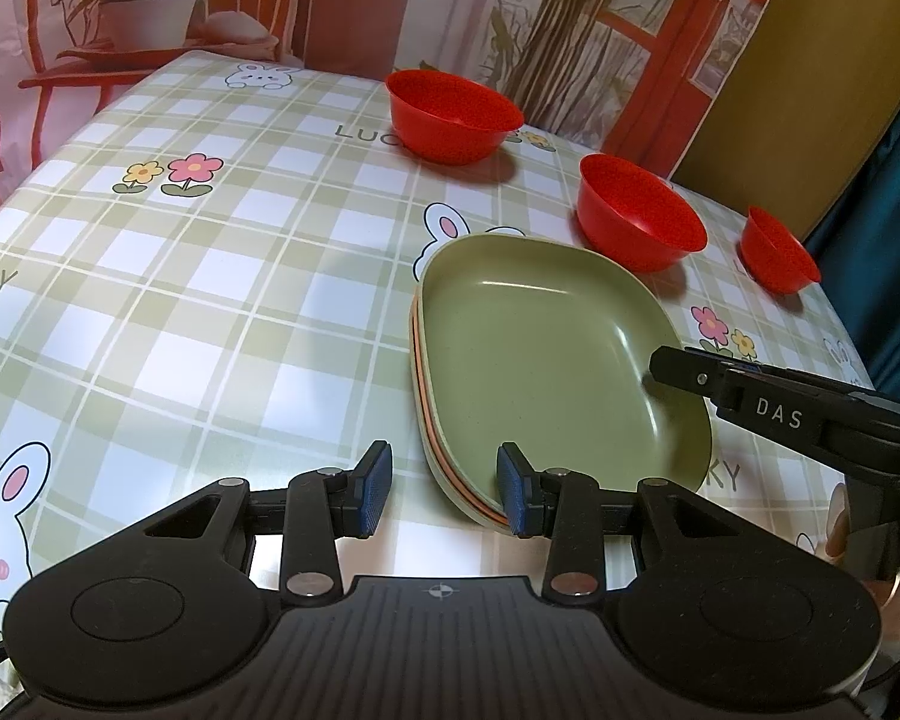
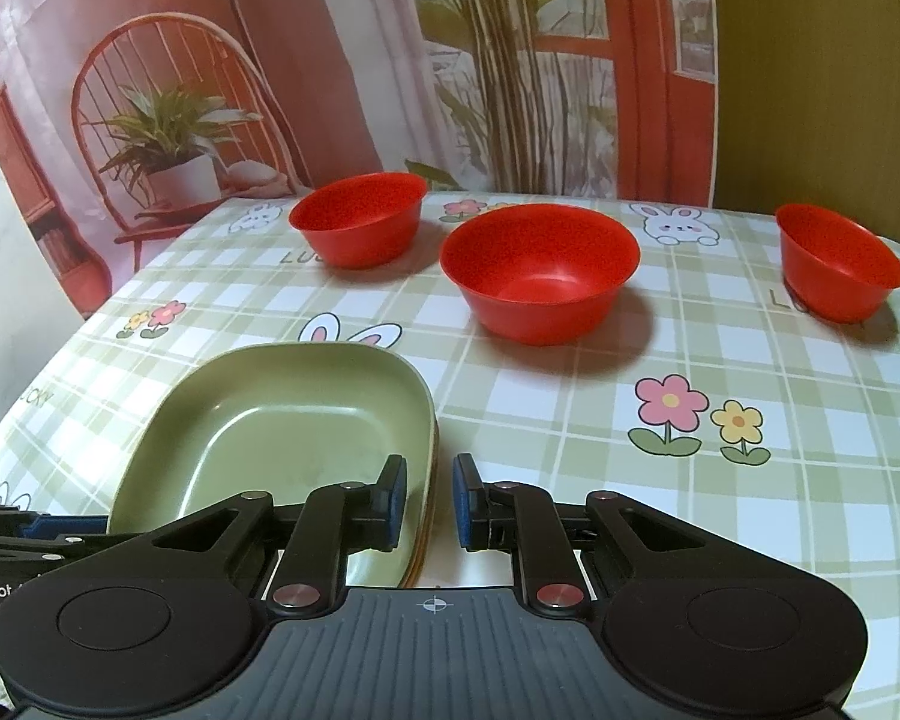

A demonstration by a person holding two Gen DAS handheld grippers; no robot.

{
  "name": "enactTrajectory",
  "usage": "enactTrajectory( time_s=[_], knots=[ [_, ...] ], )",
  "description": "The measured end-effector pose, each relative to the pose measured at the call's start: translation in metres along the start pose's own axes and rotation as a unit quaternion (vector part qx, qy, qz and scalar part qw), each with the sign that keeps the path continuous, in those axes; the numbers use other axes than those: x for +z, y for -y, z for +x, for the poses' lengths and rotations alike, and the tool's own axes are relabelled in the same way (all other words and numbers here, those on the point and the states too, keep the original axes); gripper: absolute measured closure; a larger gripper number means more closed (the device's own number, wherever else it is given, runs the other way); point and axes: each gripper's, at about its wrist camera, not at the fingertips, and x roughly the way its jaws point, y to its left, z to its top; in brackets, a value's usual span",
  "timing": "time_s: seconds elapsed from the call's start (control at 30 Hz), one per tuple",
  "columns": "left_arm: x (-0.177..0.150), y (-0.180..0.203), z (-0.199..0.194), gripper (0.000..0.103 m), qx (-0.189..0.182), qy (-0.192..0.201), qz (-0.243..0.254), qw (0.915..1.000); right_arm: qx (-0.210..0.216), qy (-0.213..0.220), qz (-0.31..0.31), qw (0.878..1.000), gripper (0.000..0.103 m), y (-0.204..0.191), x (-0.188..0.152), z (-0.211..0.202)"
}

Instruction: Organize plates and bowls

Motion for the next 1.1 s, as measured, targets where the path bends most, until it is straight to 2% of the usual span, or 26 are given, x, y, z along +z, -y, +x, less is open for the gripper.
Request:
enactTrajectory(
  time_s=[0.5, 0.73, 0.9, 1.1],
  knots=[
    [0.007, -0.004, -0.006, 0.063, 0.004, 0.004, -0.005, 1.0000, 0.007, 0.020, 0.010, 1.000, 0.083, 0.002, 0.008, -0.013],
    [0.040, -0.029, -0.041, 0.063, 0.006, 0.064, -0.024, 0.9977, 0.014, 0.051, 0.026, 0.998, 0.079, 0.014, 0.032, -0.032],
    [0.073, -0.049, -0.070, 0.062, 0.027, 0.112, -0.015, 0.9933, 0.023, 0.076, 0.030, 0.996, 0.075, 0.020, 0.057, -0.048],
    [0.105, -0.057, -0.093, 0.062, 0.044, 0.158, 0.007, 0.9865, 0.022, 0.095, 0.005, 0.995, 0.074, 0.016, 0.089, -0.059]
  ],
)
